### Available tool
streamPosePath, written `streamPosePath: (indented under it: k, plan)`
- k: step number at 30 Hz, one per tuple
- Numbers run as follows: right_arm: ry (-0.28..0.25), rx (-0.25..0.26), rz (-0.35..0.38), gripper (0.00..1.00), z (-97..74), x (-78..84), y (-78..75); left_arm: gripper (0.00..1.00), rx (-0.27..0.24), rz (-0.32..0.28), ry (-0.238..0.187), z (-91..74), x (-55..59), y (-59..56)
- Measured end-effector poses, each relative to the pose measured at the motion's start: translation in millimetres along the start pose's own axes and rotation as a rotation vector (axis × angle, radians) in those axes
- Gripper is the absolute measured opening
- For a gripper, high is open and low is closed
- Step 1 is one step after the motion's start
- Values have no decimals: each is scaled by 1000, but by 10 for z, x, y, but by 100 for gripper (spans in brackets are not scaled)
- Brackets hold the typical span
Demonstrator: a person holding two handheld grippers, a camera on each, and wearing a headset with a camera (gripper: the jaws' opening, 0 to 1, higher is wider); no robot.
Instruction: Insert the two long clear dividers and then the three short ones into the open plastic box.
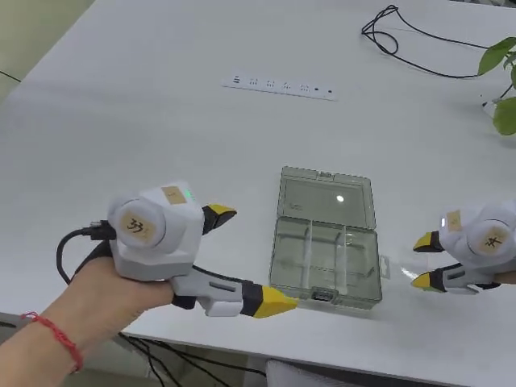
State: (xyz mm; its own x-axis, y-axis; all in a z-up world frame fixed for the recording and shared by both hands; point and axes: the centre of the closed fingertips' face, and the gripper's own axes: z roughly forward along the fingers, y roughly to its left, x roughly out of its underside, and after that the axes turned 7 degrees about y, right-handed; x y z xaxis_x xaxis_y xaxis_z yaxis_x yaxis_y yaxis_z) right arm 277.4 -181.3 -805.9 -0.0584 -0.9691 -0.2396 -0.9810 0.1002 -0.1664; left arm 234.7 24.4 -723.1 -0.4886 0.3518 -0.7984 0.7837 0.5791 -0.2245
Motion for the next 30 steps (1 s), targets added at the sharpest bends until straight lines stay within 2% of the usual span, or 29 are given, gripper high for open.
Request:
streamPosePath:
  k: [9,12,14,17,19,22,30]
  plan:
    - [-82,104,-15,33,-454,-394,5,94,41,-51,-22,93,-195,-46]
    - [-115,130,-25,33,-568,-529,6,87,97,-99,-33,143,-308,-147]
    - [-130,147,-36,33,-632,-611,13,86,109,-116,-48,177,-386,-168]
    - [-156,167,-38,33,-730,-741,35,80,139,-143,-40,228,-439,-234]
    - [-170,174,-41,33,-787,-822,66,76,162,-156,-53,257,-504,-290]
    - [-174,195,-72,33,-857,-934,122,68,206,-233,-49,305,-563,-366]
    - [-173,239,-114,33,-985,-1158,252,51,281,-355,-68,383,-674,-527]
